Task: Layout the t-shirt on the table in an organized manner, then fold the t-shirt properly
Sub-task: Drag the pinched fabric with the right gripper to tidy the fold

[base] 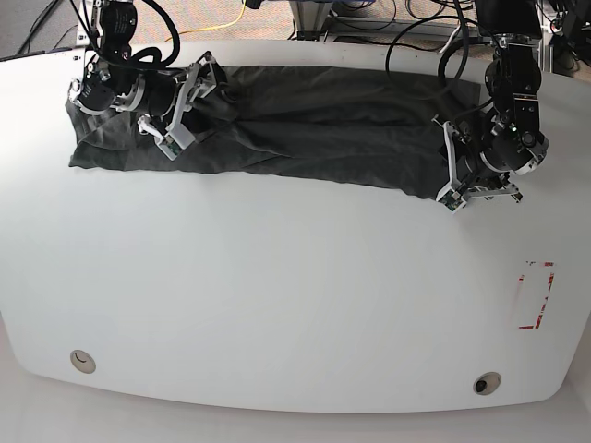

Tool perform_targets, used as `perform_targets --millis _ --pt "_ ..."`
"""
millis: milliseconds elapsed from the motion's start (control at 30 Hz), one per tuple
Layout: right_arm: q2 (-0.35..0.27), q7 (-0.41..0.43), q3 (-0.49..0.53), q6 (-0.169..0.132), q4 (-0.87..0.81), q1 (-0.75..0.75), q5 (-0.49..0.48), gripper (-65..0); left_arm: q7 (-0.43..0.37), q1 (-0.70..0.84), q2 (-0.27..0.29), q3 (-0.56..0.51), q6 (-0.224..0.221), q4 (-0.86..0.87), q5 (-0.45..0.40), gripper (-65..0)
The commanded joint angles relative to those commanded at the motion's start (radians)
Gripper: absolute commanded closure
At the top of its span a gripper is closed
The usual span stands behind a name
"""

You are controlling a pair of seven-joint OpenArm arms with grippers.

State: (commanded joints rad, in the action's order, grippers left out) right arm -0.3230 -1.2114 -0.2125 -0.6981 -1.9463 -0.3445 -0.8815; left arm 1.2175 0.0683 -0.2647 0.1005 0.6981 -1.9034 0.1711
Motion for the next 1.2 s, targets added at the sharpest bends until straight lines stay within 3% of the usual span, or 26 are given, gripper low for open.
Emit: perform_targets --millis 67,167,500,833,1200 --pt "0.002 0.000 0.005 0.000 0.000 0.000 0.009 -50.4 0.000 0.000 0.000 0.000 0.000 0.000 0.000 -21.7" --pt "0.006 0.000 0.006 0.000 0.000 -0.002 0.046 -41.4 0.000 0.000 -0.002 0.002 0.000 0.000 0.000 -21.7" --pt "0.006 0.002 0.028 0.000 0.002 -0.005 0.083 -1.4 0.000 0.000 -0.002 0.003 0.000 0.000 0.000 -21.7" --pt "-0.008 -0.009 0.028 0.000 -0.006 -0.046 0.075 -0.6 0.000 -0.003 -0.002 0.003 0.000 0.002 0.000 -21.7" --pt "-0.133 -0.011 0.087 0.000 -0.008 -0.101 -0.037 -1.0 0.000 0.002 -0.003 0.005 0.000 0.002 0.000 -21.7"
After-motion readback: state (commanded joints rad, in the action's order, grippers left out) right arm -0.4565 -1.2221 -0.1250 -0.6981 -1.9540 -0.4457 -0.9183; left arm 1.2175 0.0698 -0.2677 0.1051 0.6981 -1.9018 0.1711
